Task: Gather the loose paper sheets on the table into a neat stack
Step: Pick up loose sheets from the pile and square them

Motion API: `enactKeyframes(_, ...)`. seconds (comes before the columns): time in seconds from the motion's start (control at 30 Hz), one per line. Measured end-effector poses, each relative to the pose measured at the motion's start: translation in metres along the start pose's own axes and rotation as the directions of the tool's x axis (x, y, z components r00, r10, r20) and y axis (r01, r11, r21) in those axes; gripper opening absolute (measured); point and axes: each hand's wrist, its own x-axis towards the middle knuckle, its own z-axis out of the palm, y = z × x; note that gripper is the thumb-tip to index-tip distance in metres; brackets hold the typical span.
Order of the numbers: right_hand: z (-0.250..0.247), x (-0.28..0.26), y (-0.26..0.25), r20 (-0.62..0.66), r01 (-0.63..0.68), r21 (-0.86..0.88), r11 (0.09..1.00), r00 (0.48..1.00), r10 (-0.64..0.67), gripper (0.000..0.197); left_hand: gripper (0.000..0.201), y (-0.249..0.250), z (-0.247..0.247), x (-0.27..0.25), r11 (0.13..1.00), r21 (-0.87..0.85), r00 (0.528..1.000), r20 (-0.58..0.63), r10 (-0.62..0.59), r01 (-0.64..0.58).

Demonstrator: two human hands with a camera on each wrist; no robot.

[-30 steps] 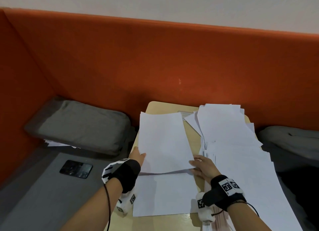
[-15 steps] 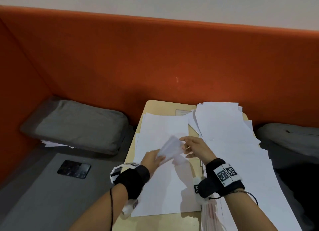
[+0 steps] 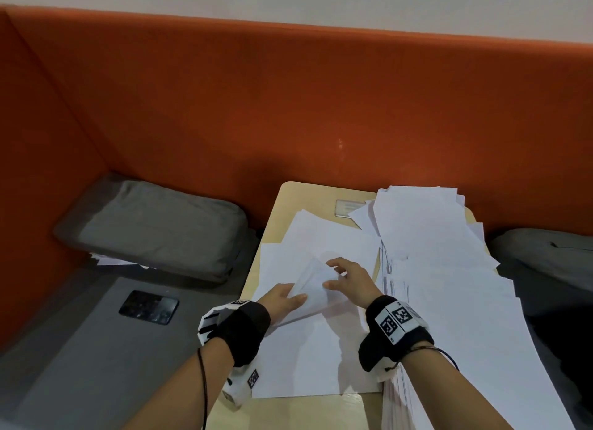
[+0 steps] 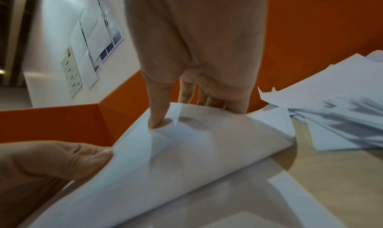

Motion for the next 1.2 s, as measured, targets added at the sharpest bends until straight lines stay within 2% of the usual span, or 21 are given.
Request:
enactKeyframes(0.1, 0.006, 0.000, -0.001, -0.024, 0.029, 0.018, 0.999, 0.999, -0.028, 0.014, 0.027, -0.004, 0.001, 0.000, 1.000, -0.025, 1.000, 0.007, -0.003, 0.003)
enactKeyframes(0.13, 0.009, 0.000, 0.000, -0.047, 0.044, 0.024, 0.999, 0.998, -0.043, 0.018, 0.026, -0.006, 0.001, 0.001, 0.999, -0.040, 1.000, 0.014, -0.002, 0.003)
enactKeyframes(0.17, 0.011, 0.001, 0.001, -0.070, 0.050, 0.032, 0.998, 0.996, -0.048, 0.031, 0.027, -0.006, 0.002, -0.001, 0.999, -0.053, 1.000, 0.022, 0.000, 0.001)
enactKeyframes(0.23, 0.015, 0.002, -0.001, -0.122, 0.052, 0.044, 0.998, 0.991, -0.046, 0.048, 0.038, -0.006, 0.003, -0.002, 0.998, -0.051, 0.999, 0.028, 0.024, -0.023)
enactKeyframes(0.33, 0.019, 0.003, -0.001, -0.148, 0.035, 0.026, 0.999, 0.988, -0.031, 0.052, 0.055, -0.008, 0.004, -0.002, 0.998, -0.033, 0.998, 0.036, 0.055, -0.054)
enactKeyframes(0.47, 0.019, 0.005, 0.006, -0.128, 0.044, 0.034, 0.998, 0.991, -0.039, 0.047, 0.031, -0.011, 0.008, -0.002, 0.994, -0.091, 0.997, 0.031, 0.066, -0.063)
enactKeyframes(0.53, 0.016, 0.004, 0.011, -0.085, 0.054, 0.050, 0.997, 0.995, -0.049, 0.039, 0.033, -0.012, 0.010, -0.002, 0.992, -0.110, 0.997, 0.007, 0.071, -0.069)
enactKeyframes(0.63, 0.009, 0.000, 0.015, 0.017, 0.046, 0.128, 0.991, 0.999, -0.048, 0.016, 0.039, -0.010, 0.012, -0.001, 0.996, -0.064, 0.998, -0.017, 0.060, -0.061)
enactKeyframes(0.7, 0.006, -0.001, 0.017, 0.036, 0.032, 0.200, 0.979, 0.999, -0.040, 0.017, 0.033, -0.011, 0.012, 0.000, 0.998, -0.020, 0.998, -0.023, 0.066, -0.067)
enactKeyframes(0.83, 0.013, 0.000, 0.018, -0.022, 0.032, 0.237, 0.971, 0.999, -0.027, 0.009, 0.049, -0.011, 0.012, 0.000, 0.996, 0.028, 0.996, -0.021, 0.089, -0.088)
enactKeyframes(0.97, 0.020, 0.005, 0.022, -0.092, 0.039, 0.243, 0.969, 0.996, -0.017, 0.019, 0.048, -0.008, 0.012, -0.002, 0.989, 0.102, 0.994, -0.014, 0.111, -0.109)
enactKeyframes(1.07, 0.023, 0.008, 0.024, -0.124, 0.023, 0.247, 0.969, 0.992, 0.008, 0.030, 0.033, -0.010, 0.011, 0.000, 0.975, 0.180, 0.990, -0.017, 0.137, -0.131)
enactKeyframes(1.2, 0.020, 0.008, 0.025, -0.107, 0.054, 0.229, 0.972, 0.994, -0.030, 0.018, 0.028, -0.010, 0.011, 0.002, 0.981, 0.153, 0.991, -0.041, 0.124, -0.117)
